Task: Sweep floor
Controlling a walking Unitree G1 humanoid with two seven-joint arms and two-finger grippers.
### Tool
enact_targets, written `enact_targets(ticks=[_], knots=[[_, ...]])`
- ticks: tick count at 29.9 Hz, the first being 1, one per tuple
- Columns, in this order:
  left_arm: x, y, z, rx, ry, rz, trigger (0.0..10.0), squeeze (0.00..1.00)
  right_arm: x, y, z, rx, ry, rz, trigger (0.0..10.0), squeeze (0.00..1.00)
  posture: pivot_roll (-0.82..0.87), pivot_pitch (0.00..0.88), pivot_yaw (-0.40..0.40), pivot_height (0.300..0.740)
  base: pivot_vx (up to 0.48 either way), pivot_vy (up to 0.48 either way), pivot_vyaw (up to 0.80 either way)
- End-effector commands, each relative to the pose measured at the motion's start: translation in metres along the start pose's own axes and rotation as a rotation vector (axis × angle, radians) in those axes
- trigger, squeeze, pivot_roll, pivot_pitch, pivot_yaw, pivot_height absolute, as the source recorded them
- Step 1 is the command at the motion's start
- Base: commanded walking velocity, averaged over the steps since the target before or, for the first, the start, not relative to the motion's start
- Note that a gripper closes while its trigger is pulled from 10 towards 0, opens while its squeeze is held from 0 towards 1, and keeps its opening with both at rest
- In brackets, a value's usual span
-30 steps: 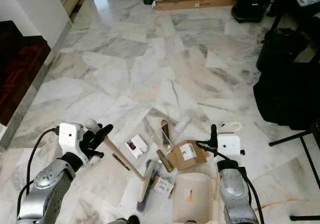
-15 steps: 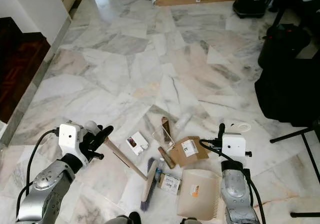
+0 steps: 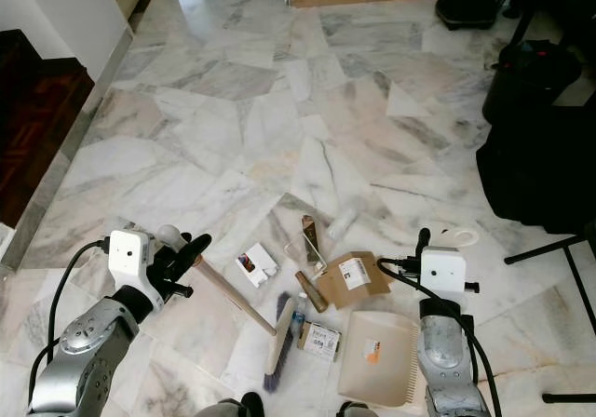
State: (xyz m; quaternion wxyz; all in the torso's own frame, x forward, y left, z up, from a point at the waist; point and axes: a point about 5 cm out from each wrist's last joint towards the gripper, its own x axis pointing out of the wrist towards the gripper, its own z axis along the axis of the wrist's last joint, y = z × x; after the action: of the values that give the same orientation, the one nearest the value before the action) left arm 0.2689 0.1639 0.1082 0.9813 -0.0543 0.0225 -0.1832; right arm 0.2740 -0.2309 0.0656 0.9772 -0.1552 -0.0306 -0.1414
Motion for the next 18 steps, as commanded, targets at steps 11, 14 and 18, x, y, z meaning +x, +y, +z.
enact_targets(ticks=[11, 14, 18], knots=[[-0.008, -0.001, -0.002, -0.026, 0.033, -0.031, 10.0, 0.00, -0.021, 0.023, -0.029, -0.017, 0.134, 0.099, 10.0, 0.00, 0.03, 0.237, 0.125, 0.740, 0.000, 0.000, 0.00], [-0.008, -0.002, -0.001, -0.027, 0.037, -0.037, 10.0, 0.00, -0.024, 0.026, -0.032, -0.016, 0.143, 0.114, 10.0, 0.00, 0.04, 0.244, 0.126, 0.740, 0.000, 0.000, 0.00], [-0.006, -0.007, -0.002, -0.046, 0.050, -0.067, 10.0, 0.00, -0.024, 0.028, -0.033, -0.008, 0.145, 0.117, 10.0, 0.00, 0.04, 0.244, 0.126, 0.740, 0.000, 0.000, 0.00]])
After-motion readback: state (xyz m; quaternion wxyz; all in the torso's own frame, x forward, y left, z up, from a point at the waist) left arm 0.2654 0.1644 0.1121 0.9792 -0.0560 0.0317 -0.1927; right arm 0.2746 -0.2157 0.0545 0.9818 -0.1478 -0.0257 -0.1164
